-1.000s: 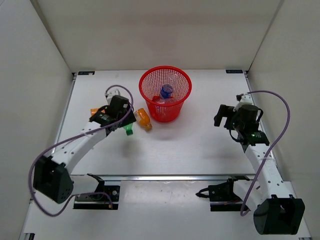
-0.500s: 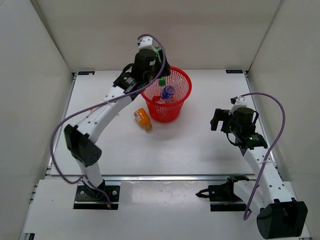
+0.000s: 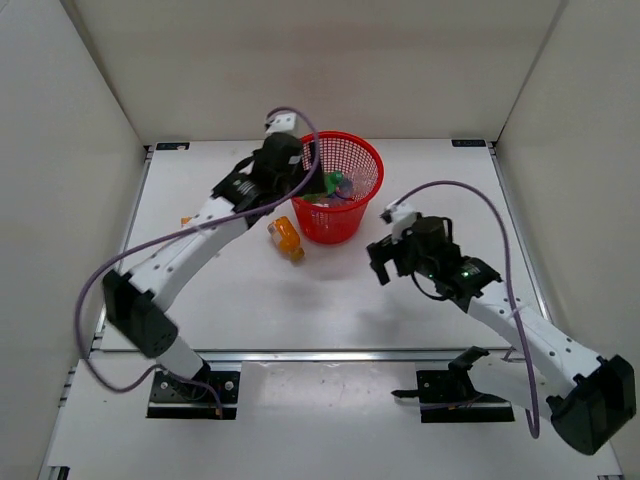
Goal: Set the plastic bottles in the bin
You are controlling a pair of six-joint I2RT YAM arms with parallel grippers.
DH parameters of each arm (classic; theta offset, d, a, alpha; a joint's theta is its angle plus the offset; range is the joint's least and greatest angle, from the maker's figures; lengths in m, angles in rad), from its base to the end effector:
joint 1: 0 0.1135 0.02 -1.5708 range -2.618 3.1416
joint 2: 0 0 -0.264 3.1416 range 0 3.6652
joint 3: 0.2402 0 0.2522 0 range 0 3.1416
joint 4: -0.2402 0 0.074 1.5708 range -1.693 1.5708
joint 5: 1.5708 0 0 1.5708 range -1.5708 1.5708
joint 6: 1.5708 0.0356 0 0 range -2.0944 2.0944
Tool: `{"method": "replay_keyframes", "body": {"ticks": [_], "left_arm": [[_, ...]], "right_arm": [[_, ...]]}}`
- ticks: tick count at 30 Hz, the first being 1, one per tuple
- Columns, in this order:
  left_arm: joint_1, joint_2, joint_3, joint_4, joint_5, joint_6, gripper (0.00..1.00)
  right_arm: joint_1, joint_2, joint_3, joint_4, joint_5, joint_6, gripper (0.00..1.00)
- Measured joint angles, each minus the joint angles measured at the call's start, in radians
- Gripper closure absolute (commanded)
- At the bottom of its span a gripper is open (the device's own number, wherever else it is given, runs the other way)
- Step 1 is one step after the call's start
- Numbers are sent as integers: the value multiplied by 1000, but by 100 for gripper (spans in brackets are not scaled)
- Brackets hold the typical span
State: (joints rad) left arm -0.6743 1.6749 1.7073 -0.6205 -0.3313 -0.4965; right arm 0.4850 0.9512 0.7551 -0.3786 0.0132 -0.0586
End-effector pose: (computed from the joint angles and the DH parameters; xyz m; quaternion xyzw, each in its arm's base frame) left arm 0.3040 -0.2281 0.3842 -0.0003 0.8731 -0.1360 0.4682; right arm 0.1866 0.0978 0.2800 -0.2328 0.8471 0.0954 0.4681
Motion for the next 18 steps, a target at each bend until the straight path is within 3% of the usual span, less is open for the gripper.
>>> {"method": "replay_keyframes", "body": {"ticks": [2,8,12,18], "left_arm": [[20,-146,-141,-18,-29,-24,2],[206,-578,-542,-156,-89,-136,1],[343,-736,-665,-299,-126,-173,1],[356,-955,-744,-397,-106,-212,1]], "right_arm": [[118,50,26,12,-11,-26,1],[261,259,84,89,-54,-32,1],[361,448,162,166,-114,-29,1],[446,756,378,235,-116,-16,1]]}}
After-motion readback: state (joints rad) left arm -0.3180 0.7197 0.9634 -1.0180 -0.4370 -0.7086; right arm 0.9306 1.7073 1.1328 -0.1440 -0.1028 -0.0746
